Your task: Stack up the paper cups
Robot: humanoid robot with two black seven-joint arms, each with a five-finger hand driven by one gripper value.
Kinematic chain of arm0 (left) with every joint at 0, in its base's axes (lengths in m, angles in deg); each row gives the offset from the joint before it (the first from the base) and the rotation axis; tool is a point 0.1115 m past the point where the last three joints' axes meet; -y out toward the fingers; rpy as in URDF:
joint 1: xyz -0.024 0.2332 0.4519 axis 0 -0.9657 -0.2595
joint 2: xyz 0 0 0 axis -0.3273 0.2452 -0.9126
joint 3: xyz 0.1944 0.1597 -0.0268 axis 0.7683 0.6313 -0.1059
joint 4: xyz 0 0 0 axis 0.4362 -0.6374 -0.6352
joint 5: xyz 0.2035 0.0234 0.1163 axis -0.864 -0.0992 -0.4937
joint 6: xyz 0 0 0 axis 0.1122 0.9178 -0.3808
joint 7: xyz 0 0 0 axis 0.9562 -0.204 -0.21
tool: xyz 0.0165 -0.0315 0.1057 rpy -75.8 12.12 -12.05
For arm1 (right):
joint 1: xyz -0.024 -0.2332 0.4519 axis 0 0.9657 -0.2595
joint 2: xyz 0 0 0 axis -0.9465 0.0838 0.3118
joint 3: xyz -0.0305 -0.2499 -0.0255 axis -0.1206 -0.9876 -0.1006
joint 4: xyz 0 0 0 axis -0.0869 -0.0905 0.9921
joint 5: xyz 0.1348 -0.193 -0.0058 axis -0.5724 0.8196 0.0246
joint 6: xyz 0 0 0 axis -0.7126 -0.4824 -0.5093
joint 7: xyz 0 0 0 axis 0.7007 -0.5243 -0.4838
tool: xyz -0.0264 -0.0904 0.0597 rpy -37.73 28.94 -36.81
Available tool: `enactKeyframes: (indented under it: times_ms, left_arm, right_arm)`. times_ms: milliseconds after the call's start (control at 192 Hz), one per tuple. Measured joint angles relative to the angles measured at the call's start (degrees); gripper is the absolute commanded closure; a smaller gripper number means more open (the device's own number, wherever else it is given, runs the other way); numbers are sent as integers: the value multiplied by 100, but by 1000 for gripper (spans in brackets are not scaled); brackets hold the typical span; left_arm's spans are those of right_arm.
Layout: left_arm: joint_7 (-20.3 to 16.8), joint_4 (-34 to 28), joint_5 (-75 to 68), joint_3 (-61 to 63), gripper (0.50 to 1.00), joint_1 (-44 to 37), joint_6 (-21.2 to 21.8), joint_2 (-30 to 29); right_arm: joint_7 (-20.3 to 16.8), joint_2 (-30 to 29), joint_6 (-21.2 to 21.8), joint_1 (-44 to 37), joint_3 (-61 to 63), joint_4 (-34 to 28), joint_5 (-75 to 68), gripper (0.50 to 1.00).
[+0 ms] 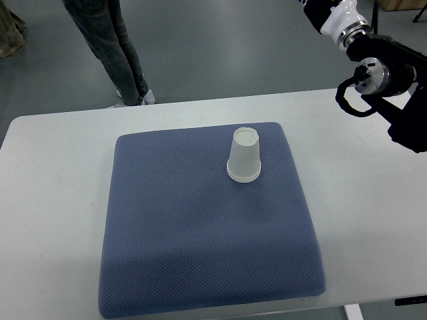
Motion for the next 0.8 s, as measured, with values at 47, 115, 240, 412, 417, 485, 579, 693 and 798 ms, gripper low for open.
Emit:
enactKeyframes:
  times_ms: [47, 115, 240, 412, 417, 485, 579, 693, 798]
  left_arm:
    - [0, 0, 0, 0, 500, 0, 0, 0]
    - [0, 0, 0, 0, 500, 0, 0, 0]
    - [0, 0, 0, 0, 500, 0, 0, 0]
    - [0, 0, 0, 0, 500, 0, 0, 0]
    - [0, 0, 0, 0, 500, 0, 0, 0]
    - [0, 0, 0, 0, 500, 0, 0, 0]
    - [0, 0, 0, 0, 500, 0, 0, 0]
    - [0, 0, 0, 0, 500, 0, -1, 0]
    - [0, 0, 0, 0, 500, 0, -2, 0]
  right_arm:
    - [-136, -55, -157, 73, -6, 0, -164, 599]
    - [-230, -133, -274, 175, -8, 0, -326, 599]
    - [-271, -245, -313, 375, -23, -13, -435, 599]
    - [-214, -454, -283, 674, -23, -10, -408, 597]
    - [-212, -459, -282, 685, -22, -8, -406, 597]
    - [-188, -520, -278, 817, 5, 26, -388, 597]
    - [-178, -556, -277, 934, 37, 63, -377, 595]
    - [-1, -564, -293, 1008, 74, 83, -370, 595]
    - [174, -602, -317, 1080, 75, 86, -369, 595]
